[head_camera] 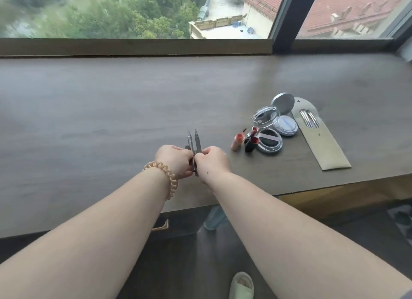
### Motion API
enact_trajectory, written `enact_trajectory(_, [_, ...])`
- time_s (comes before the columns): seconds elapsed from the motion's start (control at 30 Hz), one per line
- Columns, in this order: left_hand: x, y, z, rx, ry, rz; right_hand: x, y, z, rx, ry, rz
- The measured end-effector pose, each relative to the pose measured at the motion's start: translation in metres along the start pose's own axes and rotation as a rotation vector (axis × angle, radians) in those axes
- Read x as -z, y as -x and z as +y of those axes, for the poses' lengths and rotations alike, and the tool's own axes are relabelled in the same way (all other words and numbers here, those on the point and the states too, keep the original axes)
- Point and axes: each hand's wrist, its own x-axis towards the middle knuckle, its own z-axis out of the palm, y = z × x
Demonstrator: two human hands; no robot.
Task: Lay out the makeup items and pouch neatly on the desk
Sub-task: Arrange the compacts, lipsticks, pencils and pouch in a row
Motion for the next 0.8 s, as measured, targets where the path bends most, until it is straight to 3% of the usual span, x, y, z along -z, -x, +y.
enact_trajectory(0.23, [-0.084,0.001,-0.003,0.037,0.098,0.122,0.041,-0.039,0.06,-0.014,-0.174,-0.009])
enact_trajectory(0.57, [-0.093,-0.014,-0.006,0.0,-0.048,0.315,0.047,-0.039,0.062,-0.053,-0.235,0.013])
enact_trajectory(0.67, [-0.093,-0.015,-0.004,-0.051,-0.223,0.356,0.052,-0.028,0.061,-0.029,-0.241,0.026])
enact_trajectory(0.8, [-0.086,-0.016,-0.003,-0.126,-0.576,0.438,0.058,-0.011,0.062,0.16,0.057,-0.003])
